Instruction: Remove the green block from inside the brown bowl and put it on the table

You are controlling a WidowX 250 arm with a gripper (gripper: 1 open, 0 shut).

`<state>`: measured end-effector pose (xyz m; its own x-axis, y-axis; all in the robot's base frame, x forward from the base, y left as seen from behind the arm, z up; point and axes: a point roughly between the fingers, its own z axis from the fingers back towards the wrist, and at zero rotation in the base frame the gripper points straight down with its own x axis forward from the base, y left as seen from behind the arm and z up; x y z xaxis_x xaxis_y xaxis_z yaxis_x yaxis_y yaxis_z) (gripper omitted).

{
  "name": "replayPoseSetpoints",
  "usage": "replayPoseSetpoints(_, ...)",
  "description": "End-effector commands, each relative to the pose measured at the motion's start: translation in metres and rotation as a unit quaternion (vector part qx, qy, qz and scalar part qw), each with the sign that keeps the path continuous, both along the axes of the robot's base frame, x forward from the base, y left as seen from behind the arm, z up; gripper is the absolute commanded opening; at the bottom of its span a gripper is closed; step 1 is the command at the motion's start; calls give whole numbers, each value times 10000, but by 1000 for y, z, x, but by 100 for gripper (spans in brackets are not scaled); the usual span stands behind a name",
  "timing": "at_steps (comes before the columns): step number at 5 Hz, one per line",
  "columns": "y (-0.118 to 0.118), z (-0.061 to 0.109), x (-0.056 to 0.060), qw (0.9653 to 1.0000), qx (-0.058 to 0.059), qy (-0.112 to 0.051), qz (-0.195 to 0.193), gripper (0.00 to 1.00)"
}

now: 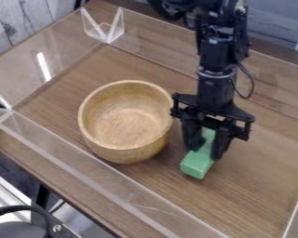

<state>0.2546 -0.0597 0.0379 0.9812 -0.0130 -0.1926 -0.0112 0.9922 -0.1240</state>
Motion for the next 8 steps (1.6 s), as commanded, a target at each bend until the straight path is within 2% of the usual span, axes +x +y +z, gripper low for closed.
replayPoseSetpoints(1,-1,17,6,9996,-88,-274,-13,0)
replayPoseSetpoints(5,2,29,3,9991,-239,-324,-90,0)
replayPoseSetpoints(8,5,31,1,9988,-301,-350,-138,0)
